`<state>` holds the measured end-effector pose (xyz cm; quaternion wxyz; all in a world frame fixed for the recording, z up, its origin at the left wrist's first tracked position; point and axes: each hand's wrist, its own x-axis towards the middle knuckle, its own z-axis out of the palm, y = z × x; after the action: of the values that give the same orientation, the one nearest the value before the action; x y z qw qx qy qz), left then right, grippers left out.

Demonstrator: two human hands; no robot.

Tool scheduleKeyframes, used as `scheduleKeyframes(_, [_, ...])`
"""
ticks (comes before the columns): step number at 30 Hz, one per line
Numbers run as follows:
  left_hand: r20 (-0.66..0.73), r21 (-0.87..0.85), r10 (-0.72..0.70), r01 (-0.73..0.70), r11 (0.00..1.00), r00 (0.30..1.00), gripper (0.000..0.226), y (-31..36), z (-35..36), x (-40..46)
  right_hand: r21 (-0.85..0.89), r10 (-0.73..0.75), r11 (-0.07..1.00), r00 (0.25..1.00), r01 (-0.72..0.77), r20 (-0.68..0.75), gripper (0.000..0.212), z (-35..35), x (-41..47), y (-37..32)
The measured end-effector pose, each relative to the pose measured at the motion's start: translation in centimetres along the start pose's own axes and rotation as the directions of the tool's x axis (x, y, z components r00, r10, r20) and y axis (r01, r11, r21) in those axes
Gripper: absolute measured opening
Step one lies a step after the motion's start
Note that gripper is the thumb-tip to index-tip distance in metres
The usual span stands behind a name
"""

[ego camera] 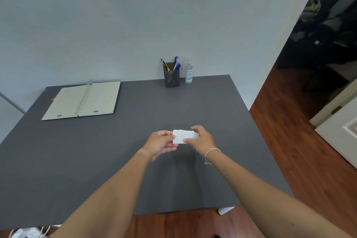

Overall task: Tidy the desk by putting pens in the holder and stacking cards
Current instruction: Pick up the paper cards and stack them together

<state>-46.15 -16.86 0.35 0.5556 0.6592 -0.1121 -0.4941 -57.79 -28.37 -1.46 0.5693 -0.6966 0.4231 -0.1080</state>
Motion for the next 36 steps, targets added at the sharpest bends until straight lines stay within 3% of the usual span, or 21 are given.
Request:
scheduleKeyframes(8, [0.015, 0.005, -0.004, 0.004, 1.000, 1.000, 0.010, 0.2, -0.3, 0.2, -0.115, -0.026, 0.993, 1.000, 0.028, 0.014, 0.049, 0.4, 0.1, -0.3])
scheduleKeyframes(17, [-0.013, 0.032, 0.005, -0.004, 0.999, 1.000, 0.017, 0.2, -0.8, 0.7, -0.124, -0.030, 0.992, 0.999, 0.031, 0.011, 0.047, 0.8, 0.3, -0.6])
scheduleKeyframes(20, [-0.026, 0.031, 0.015, -0.014, 0.999, 1.000, 0.020, 0.3, -0.9, 0.8, -0.054, -0.038, 0.998, 0.999, 0.039, 0.023, 0.044, 0.7, 0.2, -0.6])
scheduleKeyframes(27, [-0.048, 0.011, 0.018, -0.018, 1.000, 0.999, 0.018, 0.7, -1.2, 1.1, 0.300, 0.029, 0.952, 0.996, -0.052, 0.080, 0.034, -0.2, 0.6, -1.0])
scheduleKeyframes(36, [-0.023, 0.017, 0.038, -0.038, 0.999, 0.999, 0.036, 1.0, -0.9, 1.0, 0.282, 0.043, 0.959, 0.999, -0.044, 0.008, 0.035, -0.1, 1.2, -1.2])
